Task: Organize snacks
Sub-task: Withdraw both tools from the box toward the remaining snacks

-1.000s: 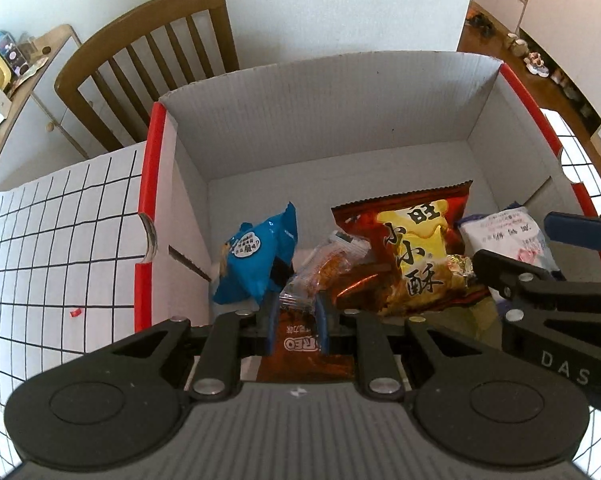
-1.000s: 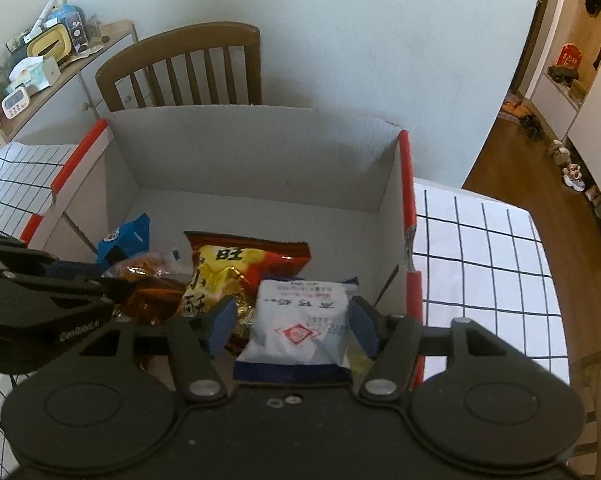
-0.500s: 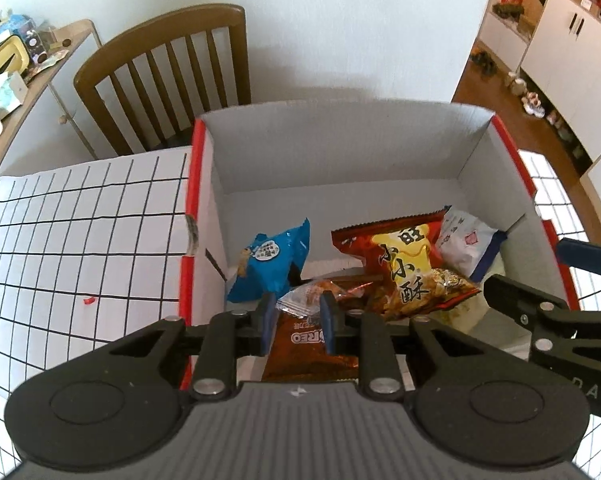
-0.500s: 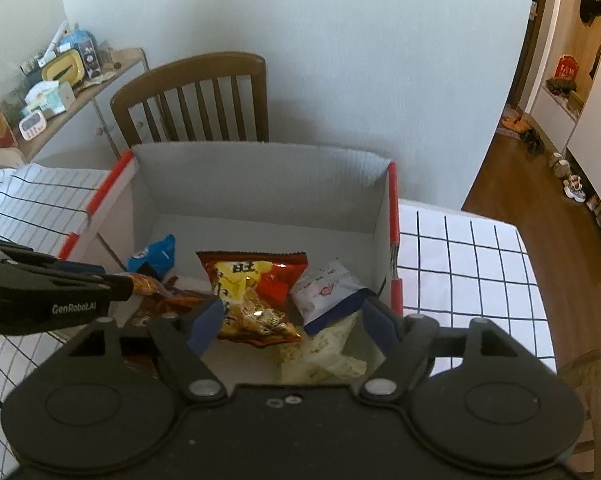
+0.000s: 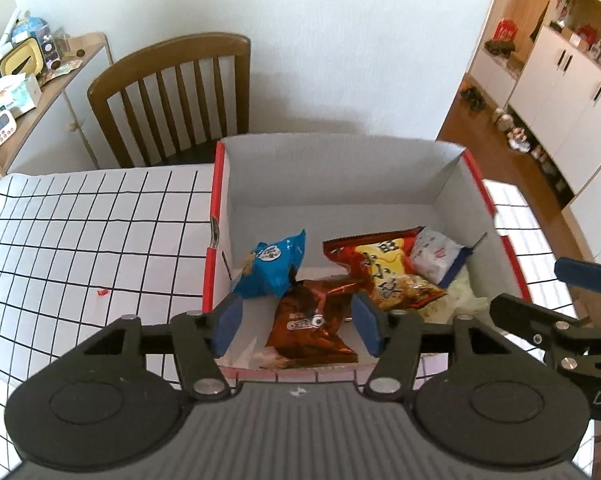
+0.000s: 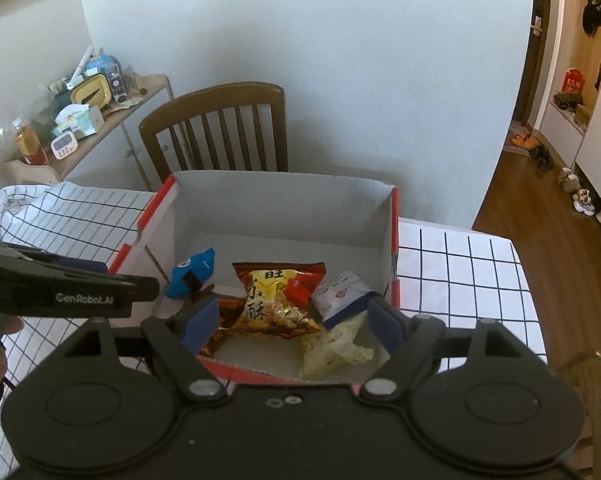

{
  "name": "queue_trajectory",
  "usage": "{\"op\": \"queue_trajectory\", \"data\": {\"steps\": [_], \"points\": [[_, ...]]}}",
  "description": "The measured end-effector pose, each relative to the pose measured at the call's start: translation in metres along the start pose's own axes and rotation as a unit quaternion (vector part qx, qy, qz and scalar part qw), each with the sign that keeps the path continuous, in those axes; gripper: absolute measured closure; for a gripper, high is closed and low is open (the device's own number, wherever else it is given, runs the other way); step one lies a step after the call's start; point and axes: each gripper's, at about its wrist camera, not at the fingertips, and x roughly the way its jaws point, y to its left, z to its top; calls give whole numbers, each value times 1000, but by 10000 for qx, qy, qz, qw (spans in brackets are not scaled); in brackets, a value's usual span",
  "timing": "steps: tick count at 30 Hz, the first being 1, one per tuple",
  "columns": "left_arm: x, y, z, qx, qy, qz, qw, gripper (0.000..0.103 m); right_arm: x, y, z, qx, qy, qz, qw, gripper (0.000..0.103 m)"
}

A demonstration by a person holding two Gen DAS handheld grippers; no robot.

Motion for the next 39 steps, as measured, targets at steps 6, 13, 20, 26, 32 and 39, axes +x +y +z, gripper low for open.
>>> {"op": "queue_trajectory", "data": {"steps": [6, 13, 20, 26, 32, 39], "points": [[-29, -6, -13, 240, -277, -73, 9993, 38, -21, 1, -7, -11, -125, 140, 9998, 20], [-67, -8, -28, 387, -600, -234, 9972, 34, -49, 6, -14, -18, -365, 413, 9985, 13], [-94, -1, -44, 259, -756, -574, 9952, 29, -75, 12, -25, -78, -586, 689, 9959, 9], [-111, 8, -67, 107, -883, -780, 9930, 25, -90, 15, -39, 12, -695, 893, 9936, 8], [-116, 19, -91, -55, -870, -721, 9936, 18, -96, 19, -55, 25, -709, 972, 9927, 1], [-107, 35, -115, -394, -642, -672, 9949, 3, -90, 24, -83, 148, -569, 992, 9933, 0]]}}
